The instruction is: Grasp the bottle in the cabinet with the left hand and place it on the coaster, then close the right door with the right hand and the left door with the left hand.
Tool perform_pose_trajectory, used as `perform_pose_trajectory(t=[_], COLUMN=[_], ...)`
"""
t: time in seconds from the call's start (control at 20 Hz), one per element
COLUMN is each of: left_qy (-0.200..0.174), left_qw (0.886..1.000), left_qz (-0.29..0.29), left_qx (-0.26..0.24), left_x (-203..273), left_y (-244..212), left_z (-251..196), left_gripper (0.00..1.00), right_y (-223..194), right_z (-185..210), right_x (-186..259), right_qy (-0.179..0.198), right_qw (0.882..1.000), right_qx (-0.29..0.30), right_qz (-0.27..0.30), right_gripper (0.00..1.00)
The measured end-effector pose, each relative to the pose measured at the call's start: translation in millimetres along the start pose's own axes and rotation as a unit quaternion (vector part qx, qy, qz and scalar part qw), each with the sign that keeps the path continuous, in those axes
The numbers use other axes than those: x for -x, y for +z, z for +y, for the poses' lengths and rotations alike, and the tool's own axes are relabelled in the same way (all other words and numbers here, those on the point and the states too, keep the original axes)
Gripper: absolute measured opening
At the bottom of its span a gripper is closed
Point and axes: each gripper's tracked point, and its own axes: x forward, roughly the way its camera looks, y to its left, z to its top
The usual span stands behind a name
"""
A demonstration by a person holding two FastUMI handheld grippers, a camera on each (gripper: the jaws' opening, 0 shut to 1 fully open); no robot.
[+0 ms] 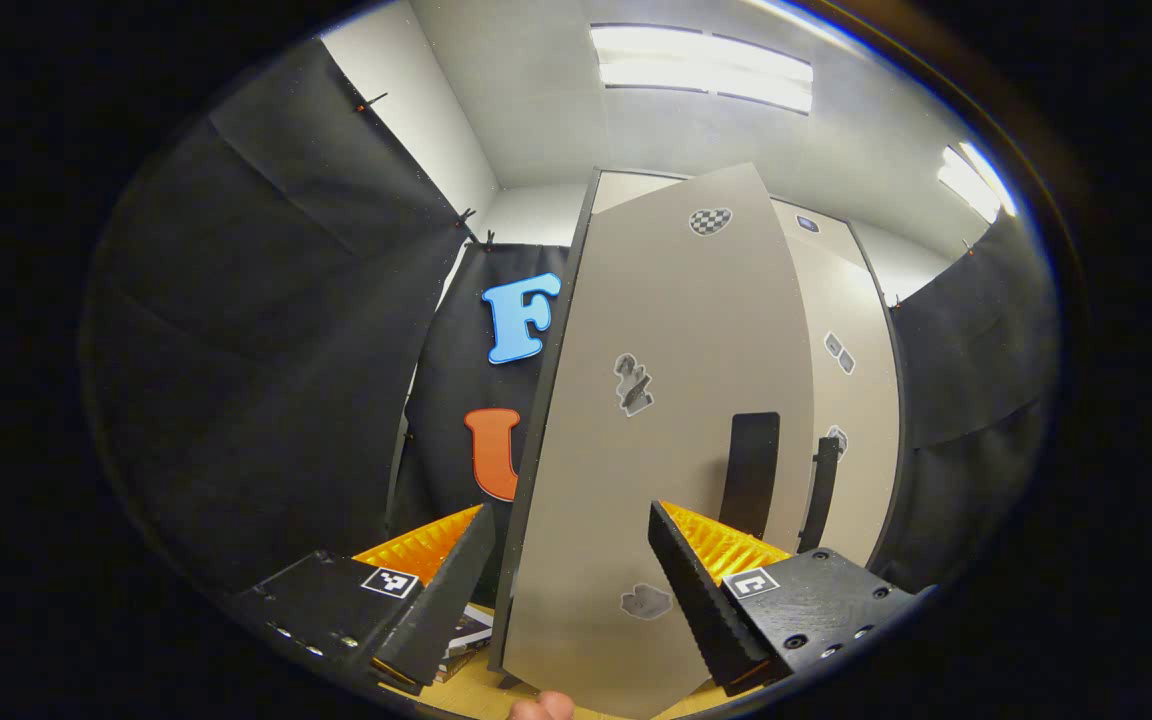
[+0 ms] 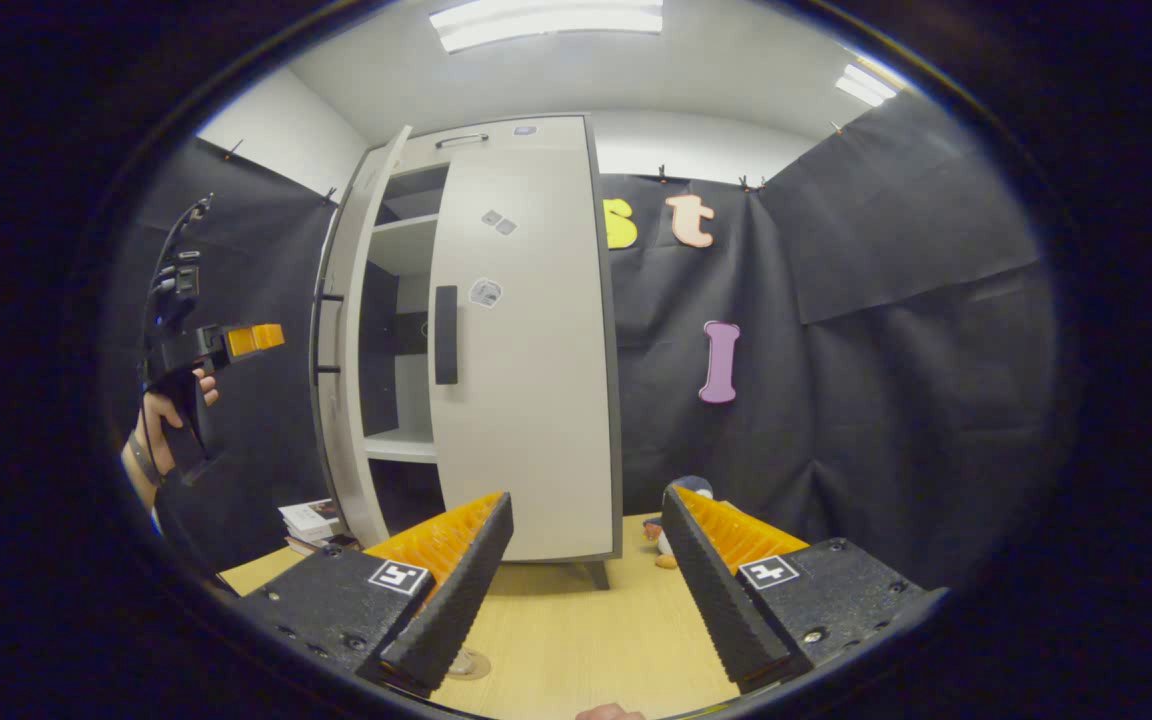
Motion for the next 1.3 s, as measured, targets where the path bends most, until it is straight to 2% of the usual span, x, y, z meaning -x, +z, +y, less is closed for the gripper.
perform_pose_trajectory(t=[0.05,0.1,0.2,0.25,0.3,0.4,0.45,0.55,0.65,1.0,1.15,1.2,1.25,1.3], left_qy=[-0.004,-0.009,-0.016,-0.02,-0.023,-0.031,-0.038,-0.053,-0.062,-0.051,-0.04,-0.037,-0.032,-0.022], left_qw=[1.0,1.0,0.999,0.998,0.997,0.995,0.995,0.995,0.995,0.994,0.994,0.994,0.994,0.995], left_qz=[0.008,0.017,0.024,0.027,0.031,0.043,0.049,0.056,0.06,0.09,0.1,0.101,0.102,0.1], left_qx=[-0.005,-0.012,-0.034,-0.048,-0.063,-0.083,-0.079,-0.058,-0.049,-0.034,-0.014,-0.01,-0.012,-0.018], left_x=[3,8,26,35,43,59,67,82,95,132,139,140,141,141], left_y=[-2,-5,-9,-12,-17,-25,-30,-38,-46,-90,-104,-106,-109,-110], left_z=[-1,-2,-5,-7,-9,-19,-26,-41,-50,-57,-54,-52,-47,-42], left_gripper=[0.95,0.99,0.99,0.95,0.99,0.99,0.99,0.9,0.99,0.99,0.95,0.99,0.99,0.95], right_y=[0,-1,-3,-4,-6,-7,-8,-8,-8,-21,-28,-28,-31,-32], right_z=[0,-1,-3,-3,-2,0,0,5,12,27,30,30,30,31], right_x=[-1,-1,-1,-2,-3,-4,-4,-7,-10,-6,-4,-4,-4,-4], right_qy=[-0.002,-0.004,-0.004,-0.003,0.0,0.008,0.012,0.022,0.031,0.048,0.052,0.051,0.051,0.05], right_qw=[1.0,1.0,1.0,1.0,1.0,1.0,1.0,1.0,0.999,0.998,0.998,0.998,0.998,0.998], right_qx=[-0.001,0.0,-0.002,-0.003,-0.005,-0.007,-0.008,-0.008,-0.006,-0.004,-0.007,-0.006,-0.005,-0.004], right_qz=[0.001,0.002,0.004,0.005,0.007,0.01,0.011,0.014,0.015,0.029,0.039,0.04,0.041,0.041], right_gripper=[0.98,0.98,0.98,0.98,0.98,0.98,0.98,0.98,0.98,0.98,0.98,0.98,0.98,0.98])
